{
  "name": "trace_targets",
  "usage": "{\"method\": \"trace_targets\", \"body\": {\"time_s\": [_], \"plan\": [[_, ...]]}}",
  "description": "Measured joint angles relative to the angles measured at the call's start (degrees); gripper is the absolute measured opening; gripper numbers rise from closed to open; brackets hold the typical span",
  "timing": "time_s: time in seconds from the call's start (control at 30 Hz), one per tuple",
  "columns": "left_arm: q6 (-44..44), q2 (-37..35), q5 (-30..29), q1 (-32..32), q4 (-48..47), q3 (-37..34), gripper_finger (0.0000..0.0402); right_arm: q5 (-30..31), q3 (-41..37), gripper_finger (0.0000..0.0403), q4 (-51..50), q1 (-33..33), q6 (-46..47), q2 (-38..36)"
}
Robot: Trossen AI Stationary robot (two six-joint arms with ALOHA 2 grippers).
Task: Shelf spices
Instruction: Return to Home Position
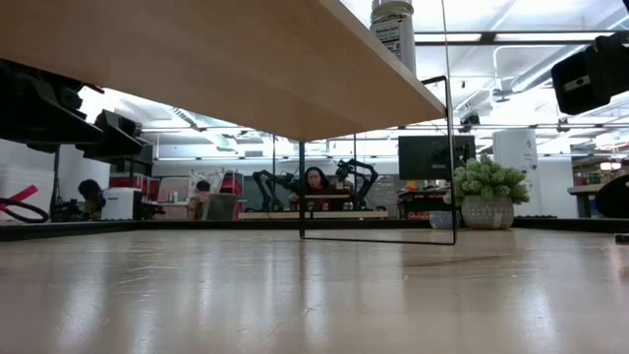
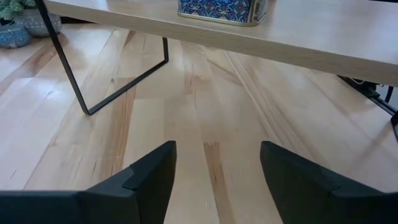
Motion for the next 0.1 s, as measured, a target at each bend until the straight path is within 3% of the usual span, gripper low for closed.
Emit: {"method": "trace_targets", "body": {"time_s": [0.1], "plan": [[0.00,-0.01,0.00,0.00,-0.01,0.00,0.0226,0.00,0.00,0.0204,0.00,0.00,0.00,0.00]]}}
